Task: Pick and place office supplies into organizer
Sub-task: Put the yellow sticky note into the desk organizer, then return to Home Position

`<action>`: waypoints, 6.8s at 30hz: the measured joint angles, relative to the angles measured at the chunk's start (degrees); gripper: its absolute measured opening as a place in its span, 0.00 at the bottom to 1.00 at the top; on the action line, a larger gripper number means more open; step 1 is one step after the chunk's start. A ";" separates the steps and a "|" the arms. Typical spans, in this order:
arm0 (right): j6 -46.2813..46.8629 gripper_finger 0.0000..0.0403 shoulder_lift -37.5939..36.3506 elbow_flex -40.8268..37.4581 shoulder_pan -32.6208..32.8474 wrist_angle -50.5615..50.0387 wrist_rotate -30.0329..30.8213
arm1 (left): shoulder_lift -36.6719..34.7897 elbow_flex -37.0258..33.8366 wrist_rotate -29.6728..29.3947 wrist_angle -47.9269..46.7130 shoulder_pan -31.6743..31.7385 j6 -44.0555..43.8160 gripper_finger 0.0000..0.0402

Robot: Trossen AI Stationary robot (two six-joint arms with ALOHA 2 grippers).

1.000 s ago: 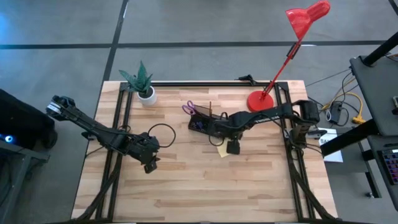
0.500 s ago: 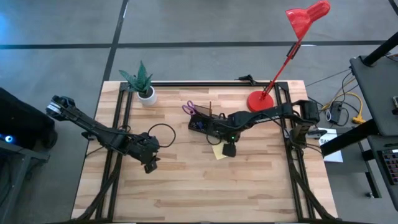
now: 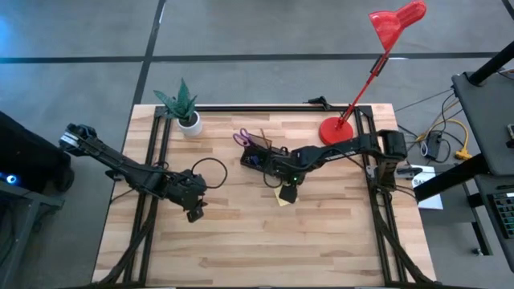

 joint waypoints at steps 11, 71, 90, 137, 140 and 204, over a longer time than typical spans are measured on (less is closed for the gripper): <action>-2.02 0.46 0.88 0.39 0.34 -0.08 0.26 | 0.02 0.00 -0.05 -0.20 0.25 2.10 0.45; -4.59 0.02 4.38 15.74 -9.33 -13.51 15.21 | -2.49 8.26 -0.33 -9.59 15.82 11.04 0.45; -10.43 0.36 4.37 14.88 -7.77 -13.09 15.02 | -2.25 11.74 -0.09 -11.21 21.53 10.40 0.45; -1.75 0.37 -18.45 13.80 21.15 -22.35 33.82 | -2.24 14.21 5.29 13.14 16.62 1.49 0.45; 6.14 0.36 -23.26 12.66 22.84 -23.20 31.72 | -3.49 15.61 7.84 13.51 15.65 -0.41 0.45; 12.88 0.35 -102.38 -55.50 8.62 25.18 6.17 | -52.99 -31.66 27.75 50.88 38.07 11.41 0.45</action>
